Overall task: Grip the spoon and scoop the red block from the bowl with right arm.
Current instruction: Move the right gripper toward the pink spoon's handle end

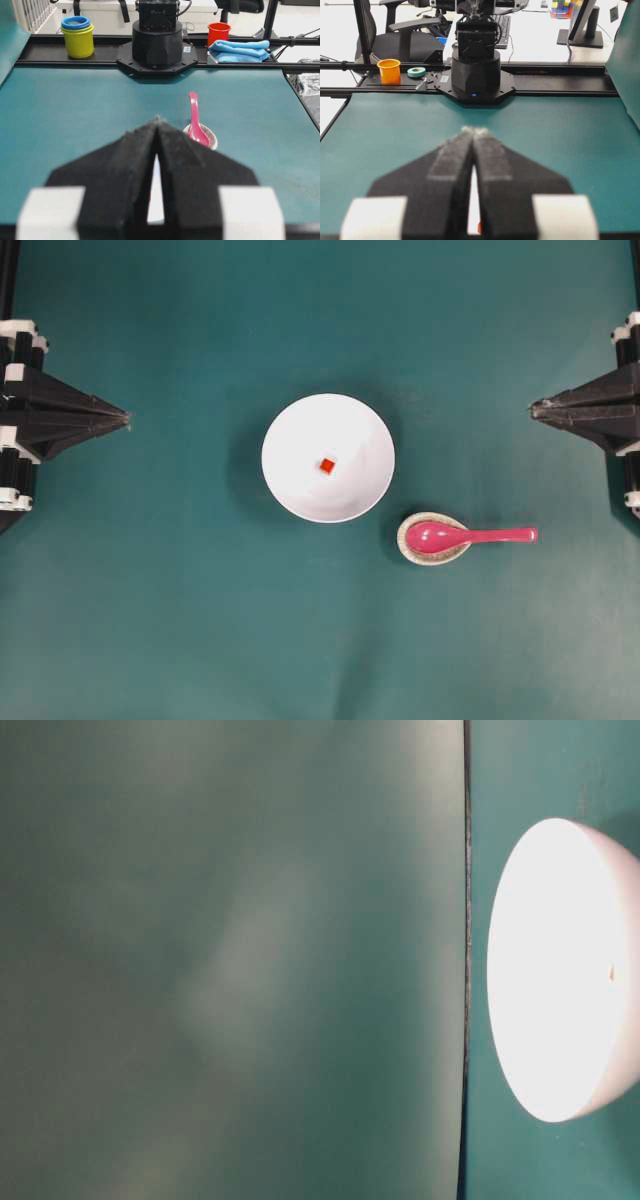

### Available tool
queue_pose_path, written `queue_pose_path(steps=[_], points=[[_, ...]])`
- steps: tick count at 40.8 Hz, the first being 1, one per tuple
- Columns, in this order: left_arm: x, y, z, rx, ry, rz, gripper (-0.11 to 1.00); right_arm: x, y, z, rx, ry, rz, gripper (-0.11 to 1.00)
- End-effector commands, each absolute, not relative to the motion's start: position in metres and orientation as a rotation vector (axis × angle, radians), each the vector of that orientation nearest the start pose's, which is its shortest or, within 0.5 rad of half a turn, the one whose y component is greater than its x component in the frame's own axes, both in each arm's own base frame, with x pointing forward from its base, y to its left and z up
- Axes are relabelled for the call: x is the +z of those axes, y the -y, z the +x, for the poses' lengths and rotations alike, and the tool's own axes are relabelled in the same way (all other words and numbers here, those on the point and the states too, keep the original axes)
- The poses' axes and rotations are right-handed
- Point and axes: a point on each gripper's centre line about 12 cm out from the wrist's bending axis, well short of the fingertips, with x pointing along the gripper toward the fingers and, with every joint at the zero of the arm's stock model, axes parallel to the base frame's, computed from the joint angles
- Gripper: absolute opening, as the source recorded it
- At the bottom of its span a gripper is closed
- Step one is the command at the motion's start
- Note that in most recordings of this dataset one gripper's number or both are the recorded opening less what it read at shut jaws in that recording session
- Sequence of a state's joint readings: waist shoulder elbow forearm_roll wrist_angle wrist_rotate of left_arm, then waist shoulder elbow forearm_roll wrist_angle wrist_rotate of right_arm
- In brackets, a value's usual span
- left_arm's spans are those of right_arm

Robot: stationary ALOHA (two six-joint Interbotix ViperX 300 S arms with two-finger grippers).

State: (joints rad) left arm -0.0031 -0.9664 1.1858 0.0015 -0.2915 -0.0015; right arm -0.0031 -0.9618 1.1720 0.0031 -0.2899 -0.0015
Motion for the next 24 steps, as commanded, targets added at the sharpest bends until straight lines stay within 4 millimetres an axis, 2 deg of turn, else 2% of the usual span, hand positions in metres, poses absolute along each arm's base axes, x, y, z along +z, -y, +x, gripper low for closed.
queue_pose_path(steps=[1,8,14,24], points=[[0.303,0.000,0.198,0.001,0.095,0.017,0.00,0.302,0.000,0.202,0.000,0.098,0.014,0.00],[0.303,0.000,0.200,0.001,0.060,0.017,0.00,0.301,0.001,0.204,-0.009,0.081,0.097,0.00],[0.305,-0.001,0.200,0.002,0.052,0.015,0.00,0.296,0.001,0.205,-0.005,0.060,0.103,0.00],[0.305,-0.001,0.200,0.002,0.046,0.020,0.00,0.260,-0.003,0.209,0.004,-0.045,0.115,0.01]])
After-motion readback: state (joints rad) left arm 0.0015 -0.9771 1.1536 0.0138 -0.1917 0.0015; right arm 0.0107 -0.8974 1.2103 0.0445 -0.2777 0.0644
